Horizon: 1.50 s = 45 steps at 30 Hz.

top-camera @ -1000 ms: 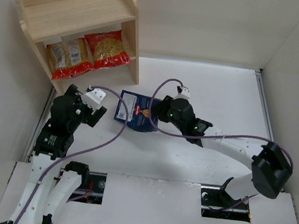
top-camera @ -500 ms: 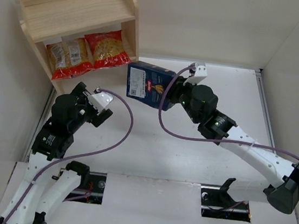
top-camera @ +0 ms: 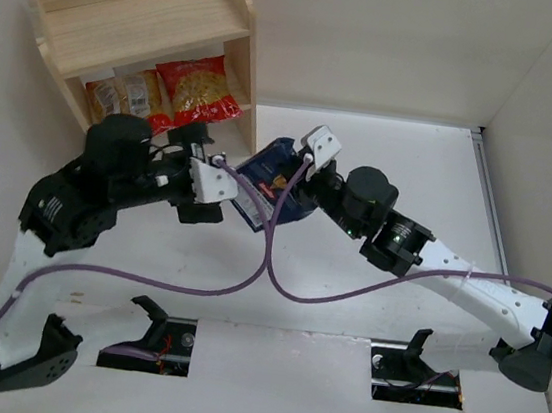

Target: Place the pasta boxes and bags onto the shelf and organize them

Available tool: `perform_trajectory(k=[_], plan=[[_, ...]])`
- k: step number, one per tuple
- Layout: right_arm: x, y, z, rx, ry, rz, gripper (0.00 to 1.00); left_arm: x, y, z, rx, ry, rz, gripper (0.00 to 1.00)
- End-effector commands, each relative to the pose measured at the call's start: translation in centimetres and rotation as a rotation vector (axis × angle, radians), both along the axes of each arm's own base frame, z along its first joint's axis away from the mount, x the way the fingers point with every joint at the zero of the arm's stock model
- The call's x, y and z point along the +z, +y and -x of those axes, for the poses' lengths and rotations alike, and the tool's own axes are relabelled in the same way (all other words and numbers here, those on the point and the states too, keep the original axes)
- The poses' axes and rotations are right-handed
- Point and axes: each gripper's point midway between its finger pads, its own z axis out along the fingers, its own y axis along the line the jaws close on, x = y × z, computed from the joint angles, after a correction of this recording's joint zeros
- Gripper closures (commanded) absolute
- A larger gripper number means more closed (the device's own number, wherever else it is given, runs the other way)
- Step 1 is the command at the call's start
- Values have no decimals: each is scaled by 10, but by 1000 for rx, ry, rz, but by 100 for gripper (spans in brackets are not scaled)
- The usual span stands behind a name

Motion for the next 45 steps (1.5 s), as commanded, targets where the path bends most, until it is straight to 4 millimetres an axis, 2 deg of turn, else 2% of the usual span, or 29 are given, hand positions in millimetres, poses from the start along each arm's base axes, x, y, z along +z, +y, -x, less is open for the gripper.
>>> perform_trajectory(k=[1, 3, 5, 7, 9, 13, 14, 17, 19, 21, 23, 25, 27, 29, 30, 33, 38, 45], plan=[[133, -27, 35, 40, -316, -247, 100, -68, -13, 39, -203, 333, -242, 0], [134, -31, 40, 43, -318, -259, 100, -78, -21, 44, -260, 377, -281, 0], [135, -38, 45, 38, -324, -283, 100, -81, -28, 35, -267, 392, -251, 0], [136, -47, 48, 23, -326, -313, 100, -75, -36, 22, -261, 417, -148, 0], [129, -50, 48, 13, -303, -317, 100, -69, -42, 9, -267, 448, -28, 0], [115, -51, 51, 25, -255, -342, 100, -57, -53, -34, -209, 452, 212, 0], [114, -53, 52, 27, -246, -356, 100, -57, -56, -41, -207, 454, 262, 0], [105, -57, 50, 14, -205, -378, 100, -62, -74, -44, -266, 462, 368, 0], [89, -59, 43, -33, -168, -352, 100, -73, -87, -46, -267, 468, 393, 0], [64, -59, 35, -74, -124, -314, 100, -86, -91, -52, -215, 488, 403, 0], [35, -62, 32, -109, -64, -288, 100, -97, -89, -50, -204, 501, 407, 0], [20, -67, 36, -118, 1, -303, 82, -106, -85, -46, -193, 500, 406, 0], [11, -77, 38, -122, 69, -333, 55, -114, -83, -41, -185, 512, 397, 0], [2, -98, 32, -148, 148, -333, 30, -118, -82, -35, -179, 515, 392, 0], [-5, -104, 34, -137, 199, -315, 1, -120, -81, -31, -179, 514, 390, 0], [-36, -117, 48, -104, 336, -177, 0, -122, -77, -25, -169, 496, 386, 0], [-95, -133, 90, -85, 536, -2, 0, -126, -69, -19, -137, 450, 382, 0], [-116, -121, 129, 57, 605, 83, 0, -129, -73, -3, -160, 446, 369, 0]])
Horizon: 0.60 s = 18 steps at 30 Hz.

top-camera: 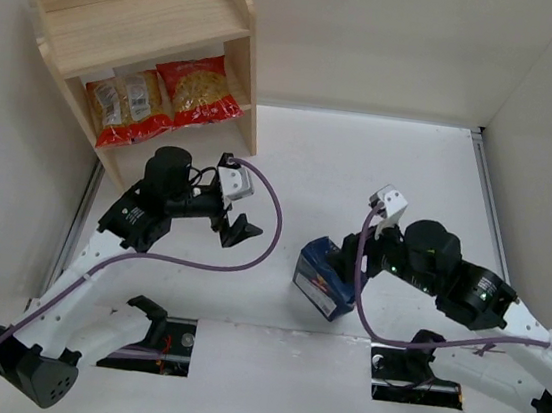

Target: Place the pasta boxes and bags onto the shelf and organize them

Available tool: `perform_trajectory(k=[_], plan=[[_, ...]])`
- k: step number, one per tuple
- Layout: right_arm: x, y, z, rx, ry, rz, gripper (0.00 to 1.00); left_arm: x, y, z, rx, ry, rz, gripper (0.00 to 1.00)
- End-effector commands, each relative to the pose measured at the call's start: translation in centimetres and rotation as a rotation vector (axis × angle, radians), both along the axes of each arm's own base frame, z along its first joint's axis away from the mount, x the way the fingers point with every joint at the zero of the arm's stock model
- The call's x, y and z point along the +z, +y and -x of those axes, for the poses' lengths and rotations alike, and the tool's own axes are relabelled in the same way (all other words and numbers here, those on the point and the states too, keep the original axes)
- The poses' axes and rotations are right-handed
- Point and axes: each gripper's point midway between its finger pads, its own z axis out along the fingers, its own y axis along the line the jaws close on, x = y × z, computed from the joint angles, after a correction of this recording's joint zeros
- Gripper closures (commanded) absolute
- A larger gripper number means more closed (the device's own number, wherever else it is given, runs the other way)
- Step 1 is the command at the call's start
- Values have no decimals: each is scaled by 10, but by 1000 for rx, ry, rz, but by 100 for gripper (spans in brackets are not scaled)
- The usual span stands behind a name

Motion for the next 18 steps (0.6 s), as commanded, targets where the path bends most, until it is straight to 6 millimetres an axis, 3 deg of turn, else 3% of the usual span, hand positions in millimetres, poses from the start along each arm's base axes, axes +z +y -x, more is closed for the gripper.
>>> perform_trajectory(k=[1, 5, 8, 11, 14, 18], plan=[[-23, 7, 27, 100, 90, 62, 0, 6, -2, 3, -4, -34, 18, 0], [-56, 12, 36, 128, 171, 193, 0, 4, -1, 4, 0, -35, 14, 0], [-71, 7, 28, 84, 179, 267, 0, 6, -1, 6, -2, -40, 17, 0], [-67, -3, 10, -10, 128, 322, 0, 10, -2, 8, -7, -51, 24, 0], [-62, -3, 5, -35, 107, 343, 0, 12, -1, 10, -8, -52, 26, 0], [-81, 1, 12, 6, 135, 456, 0, 13, 0, 12, -9, -54, 27, 0]])
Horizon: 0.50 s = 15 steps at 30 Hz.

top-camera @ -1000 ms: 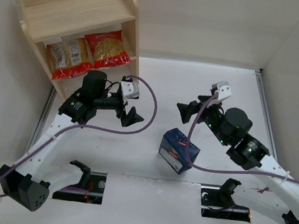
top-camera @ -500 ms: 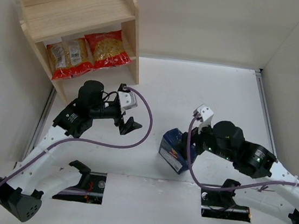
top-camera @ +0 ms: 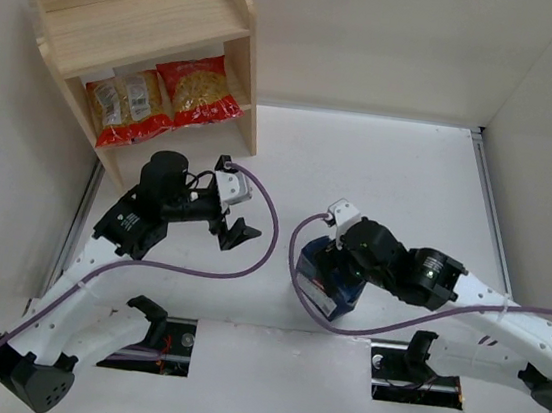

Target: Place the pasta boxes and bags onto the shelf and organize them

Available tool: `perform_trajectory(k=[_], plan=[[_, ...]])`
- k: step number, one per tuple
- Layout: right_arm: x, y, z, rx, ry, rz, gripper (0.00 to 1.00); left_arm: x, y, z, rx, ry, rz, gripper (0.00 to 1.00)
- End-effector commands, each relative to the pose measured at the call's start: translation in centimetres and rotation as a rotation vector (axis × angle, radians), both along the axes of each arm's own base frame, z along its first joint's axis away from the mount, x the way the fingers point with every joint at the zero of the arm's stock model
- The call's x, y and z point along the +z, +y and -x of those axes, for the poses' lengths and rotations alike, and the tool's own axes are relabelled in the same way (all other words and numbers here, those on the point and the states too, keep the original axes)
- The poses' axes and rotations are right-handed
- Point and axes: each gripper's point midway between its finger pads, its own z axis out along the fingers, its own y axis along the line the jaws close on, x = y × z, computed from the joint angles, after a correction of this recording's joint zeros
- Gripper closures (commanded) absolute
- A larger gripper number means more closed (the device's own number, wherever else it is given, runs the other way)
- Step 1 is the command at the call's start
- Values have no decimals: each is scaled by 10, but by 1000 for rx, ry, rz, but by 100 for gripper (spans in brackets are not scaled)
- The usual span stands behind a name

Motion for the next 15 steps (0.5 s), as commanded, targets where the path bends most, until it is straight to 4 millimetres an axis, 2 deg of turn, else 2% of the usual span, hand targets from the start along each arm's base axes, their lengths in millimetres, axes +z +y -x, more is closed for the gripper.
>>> perform_trajectory(k=[1, 8, 15], plan=[[-4, -2, 3, 4, -13, 102, 0, 9, -1, 5, -13, -23, 26, 0], [-32, 9, 12, 51, 53, 126, 0, 8, 0, 6, -15, -26, 27, 0], [-59, 26, 0, 45, 115, 109, 0, 8, 3, 9, -12, -28, 27, 0]])
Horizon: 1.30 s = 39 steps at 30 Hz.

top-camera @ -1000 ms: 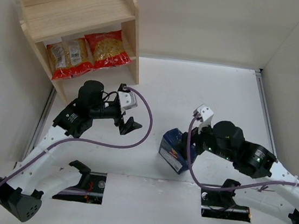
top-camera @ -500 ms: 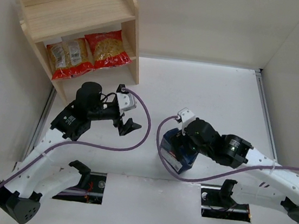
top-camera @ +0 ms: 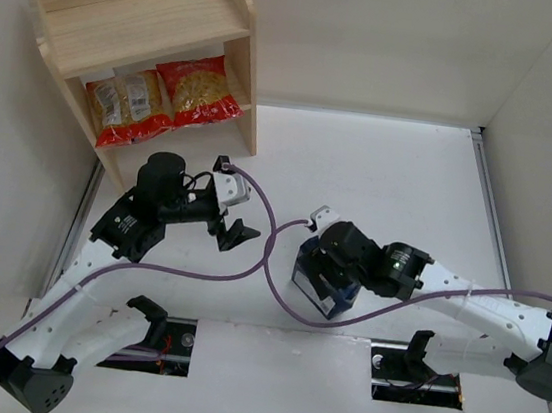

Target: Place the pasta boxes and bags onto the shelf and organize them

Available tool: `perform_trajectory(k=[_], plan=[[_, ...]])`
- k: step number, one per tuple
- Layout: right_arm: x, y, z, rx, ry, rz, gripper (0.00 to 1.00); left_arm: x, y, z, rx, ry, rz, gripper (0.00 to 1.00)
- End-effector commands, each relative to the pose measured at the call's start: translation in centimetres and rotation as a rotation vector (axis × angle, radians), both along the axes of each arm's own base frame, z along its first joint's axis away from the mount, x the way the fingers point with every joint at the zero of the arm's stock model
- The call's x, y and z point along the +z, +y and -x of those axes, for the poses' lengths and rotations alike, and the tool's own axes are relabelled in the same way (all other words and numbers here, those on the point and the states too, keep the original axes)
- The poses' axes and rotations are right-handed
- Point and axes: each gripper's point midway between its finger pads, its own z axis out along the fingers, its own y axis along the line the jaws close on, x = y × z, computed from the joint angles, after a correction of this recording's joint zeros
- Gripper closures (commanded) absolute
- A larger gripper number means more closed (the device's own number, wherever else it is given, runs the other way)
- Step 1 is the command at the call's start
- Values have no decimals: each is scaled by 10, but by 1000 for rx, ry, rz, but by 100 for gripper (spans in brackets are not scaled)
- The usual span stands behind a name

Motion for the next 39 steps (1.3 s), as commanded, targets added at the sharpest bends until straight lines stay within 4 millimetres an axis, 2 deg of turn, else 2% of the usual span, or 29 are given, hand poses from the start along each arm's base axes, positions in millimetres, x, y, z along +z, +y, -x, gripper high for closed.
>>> perform_trajectory(k=[1, 3, 5, 7, 8, 9, 10, 13, 15, 19, 22, 28, 31, 33, 37, 39], plan=[[-12, 22, 2, 36, 60, -58, 0, 4, 2, 6, -9, -9, 18, 0], [-14, 26, 6, 58, 84, -66, 3, 3, 3, 8, -7, -4, 15, 0], [-14, 31, 9, 79, 95, -94, 28, 4, 5, 9, -2, -4, 15, 0], [-14, 33, 12, 89, 108, -118, 45, 3, 7, 10, 2, -6, 15, 0], [-13, 32, 10, 83, 107, -123, 65, 3, 8, 11, 5, -6, 14, 0], [-14, 30, 9, 72, 105, -119, 73, 3, 9, 11, 9, -9, 15, 0], [-14, 28, 9, 68, 107, -114, 76, 3, 10, 11, 14, -10, 15, 0], [-11, 25, 5, 48, 109, -122, 77, 6, 14, 12, 28, -15, 17, 0], [6, 30, -3, 14, 86, -210, 78, 11, 19, 11, 46, -26, 22, 0], [72, 40, -32, -96, 20, -572, 89, 22, 37, 3, 127, -73, 40, 0], [112, 33, -50, -168, 15, -873, 90, 17, 45, 1, 163, -62, 41, 0], [138, -9, -74, -347, 35, -1253, 91, 7, 43, 11, 156, -21, 36, 0], [156, -38, -86, -472, -5, -1409, 94, 12, 41, 9, 174, -92, 27, 0], [169, -55, -92, -548, -27, -1495, 93, 23, 44, -5, 244, -200, 3, 0], [197, -83, -100, -719, -89, -1676, 94, 45, 58, -53, 388, -494, -203, 0], [212, -91, -101, -786, -101, -1774, 95, 54, 47, -61, 337, -679, -336, 0]])
